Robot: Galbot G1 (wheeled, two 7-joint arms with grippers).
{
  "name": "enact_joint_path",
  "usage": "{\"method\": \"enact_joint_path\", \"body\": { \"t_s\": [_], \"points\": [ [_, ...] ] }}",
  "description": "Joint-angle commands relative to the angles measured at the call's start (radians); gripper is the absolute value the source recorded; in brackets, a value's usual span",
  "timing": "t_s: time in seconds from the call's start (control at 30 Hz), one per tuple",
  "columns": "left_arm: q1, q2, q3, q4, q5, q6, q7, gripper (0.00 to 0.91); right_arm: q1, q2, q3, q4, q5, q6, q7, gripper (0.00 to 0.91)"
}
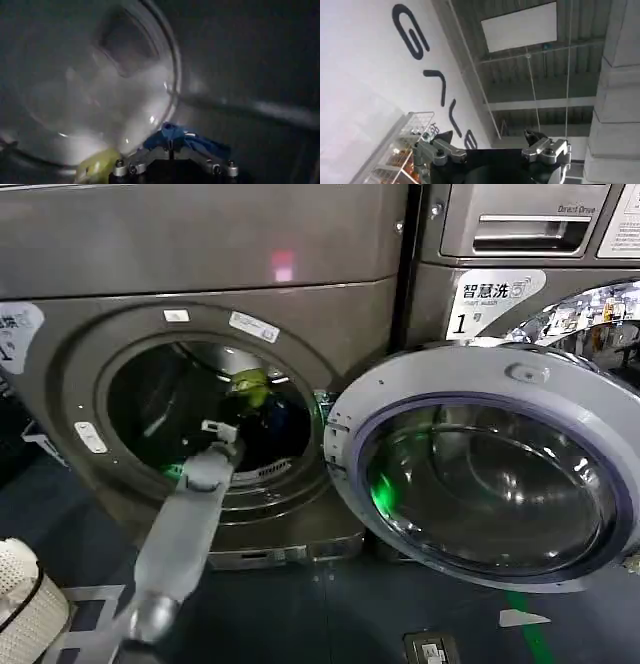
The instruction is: Grasp the clothes from the dryer.
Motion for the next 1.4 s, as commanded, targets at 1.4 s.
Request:
{"method": "enact_joint_path", "body": {
  "t_s": [1.4],
  "points": [
    [0.11, -0.08, -0.099, -0.134, 0.035, -0.235, -0.253, 0.0, -0.021, -0.012, 0.06, -0.005, 0.022, -0.014, -0.016, 0.907]
  ]
}}
